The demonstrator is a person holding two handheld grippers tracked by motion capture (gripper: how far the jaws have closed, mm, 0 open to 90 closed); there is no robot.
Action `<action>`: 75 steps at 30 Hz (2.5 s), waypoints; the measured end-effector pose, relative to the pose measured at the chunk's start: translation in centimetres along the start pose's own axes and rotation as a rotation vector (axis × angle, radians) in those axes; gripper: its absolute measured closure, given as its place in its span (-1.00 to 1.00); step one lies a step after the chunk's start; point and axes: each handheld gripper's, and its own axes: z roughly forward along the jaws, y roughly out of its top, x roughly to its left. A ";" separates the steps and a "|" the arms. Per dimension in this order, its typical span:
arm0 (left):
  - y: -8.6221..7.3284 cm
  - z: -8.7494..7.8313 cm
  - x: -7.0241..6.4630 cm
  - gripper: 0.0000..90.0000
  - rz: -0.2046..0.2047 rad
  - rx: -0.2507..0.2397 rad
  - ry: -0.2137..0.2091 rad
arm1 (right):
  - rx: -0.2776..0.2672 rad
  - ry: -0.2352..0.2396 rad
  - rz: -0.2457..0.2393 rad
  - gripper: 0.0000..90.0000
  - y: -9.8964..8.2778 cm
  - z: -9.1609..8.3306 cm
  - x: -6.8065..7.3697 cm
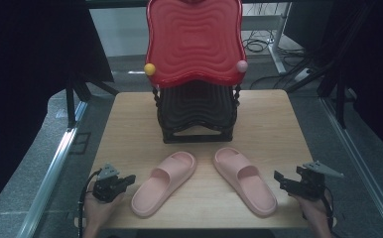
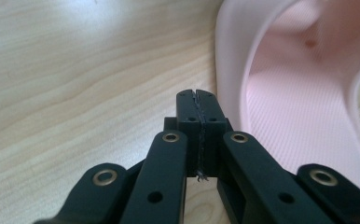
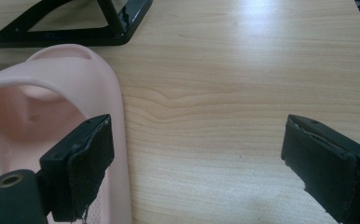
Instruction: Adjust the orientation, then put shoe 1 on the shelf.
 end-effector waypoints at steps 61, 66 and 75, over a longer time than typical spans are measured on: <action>3.4 0.9 -6.3 0.50 0.092 -0.122 -0.139 | -0.008 0.006 -0.031 -0.79 0.5 -0.9 1.8; 6.3 1.0 -5.1 -0.06 0.049 -0.182 -0.094 | -0.051 0.052 -0.091 -0.70 1.1 -1.9 4.0; 7.1 1.7 -4.3 -0.27 0.008 -0.184 -0.075 | -0.077 0.172 -0.189 -0.46 1.4 -2.4 8.1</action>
